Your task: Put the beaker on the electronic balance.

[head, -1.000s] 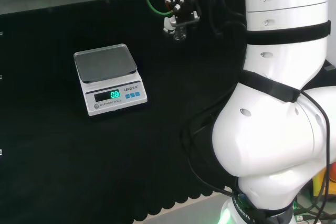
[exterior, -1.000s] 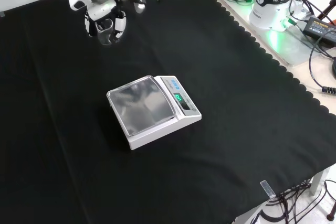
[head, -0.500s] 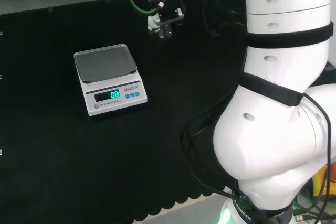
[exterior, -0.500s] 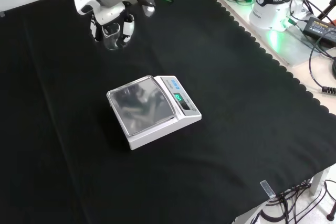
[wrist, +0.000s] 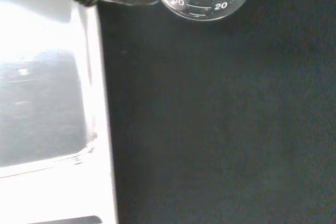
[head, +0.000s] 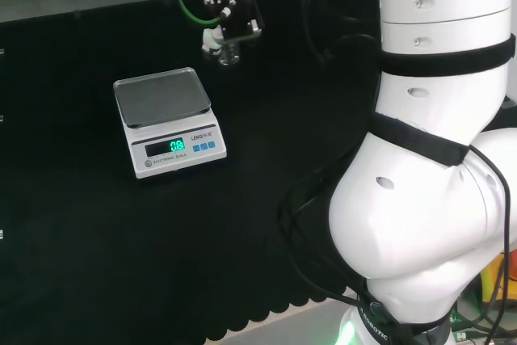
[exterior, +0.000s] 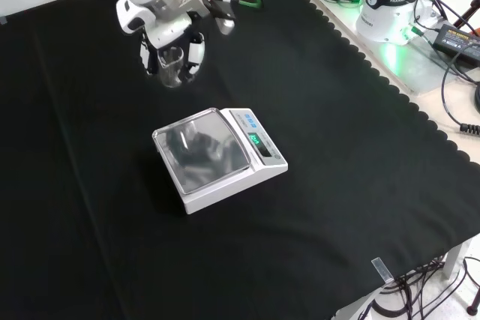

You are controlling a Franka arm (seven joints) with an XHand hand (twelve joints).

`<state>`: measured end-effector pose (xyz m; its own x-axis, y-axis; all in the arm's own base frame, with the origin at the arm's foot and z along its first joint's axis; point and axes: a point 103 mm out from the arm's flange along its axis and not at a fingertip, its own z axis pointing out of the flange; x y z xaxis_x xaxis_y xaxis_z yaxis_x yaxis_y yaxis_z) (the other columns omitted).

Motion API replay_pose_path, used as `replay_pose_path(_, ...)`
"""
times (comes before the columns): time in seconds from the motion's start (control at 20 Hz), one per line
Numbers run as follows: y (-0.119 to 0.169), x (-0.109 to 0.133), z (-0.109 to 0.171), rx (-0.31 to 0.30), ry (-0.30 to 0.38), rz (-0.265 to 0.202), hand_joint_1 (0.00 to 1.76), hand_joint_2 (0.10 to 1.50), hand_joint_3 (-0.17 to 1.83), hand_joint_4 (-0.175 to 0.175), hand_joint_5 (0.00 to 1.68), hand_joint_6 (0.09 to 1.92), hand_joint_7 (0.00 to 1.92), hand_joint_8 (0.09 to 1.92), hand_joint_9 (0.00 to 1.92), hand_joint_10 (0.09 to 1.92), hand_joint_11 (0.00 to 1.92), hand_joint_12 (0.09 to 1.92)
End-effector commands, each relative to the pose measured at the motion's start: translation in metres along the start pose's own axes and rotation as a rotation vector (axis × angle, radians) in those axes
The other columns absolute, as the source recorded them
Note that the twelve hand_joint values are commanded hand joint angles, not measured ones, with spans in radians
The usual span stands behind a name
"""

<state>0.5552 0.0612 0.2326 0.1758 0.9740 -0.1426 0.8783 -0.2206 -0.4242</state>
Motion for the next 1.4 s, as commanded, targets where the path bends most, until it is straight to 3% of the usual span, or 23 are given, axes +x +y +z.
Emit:
replay_pose_path(0.05, -0.006, 0.033, 0.002, -0.013, -0.004, -0.057, 1.07, 0.75, 0.6, -0.17, 0.82, 0.34, 0.91, 0.5, 1.32, 0.09, 1.41, 0.66)
replay_pose_path(0.9, -0.004, 0.118, 0.018, 0.011, -0.062, -0.184, 1.05, 0.75, 0.6, -0.172, 0.81, 0.34, 0.9, 0.5, 1.32, 0.09, 1.4, 0.67)
replay_pose_path(1.4, -0.004, 0.14, 0.037, 0.013, -0.07, -0.226, 1.04, 0.76, 0.6, -0.17, 0.8, 0.34, 0.9, 0.51, 1.32, 0.09, 1.39, 0.67)
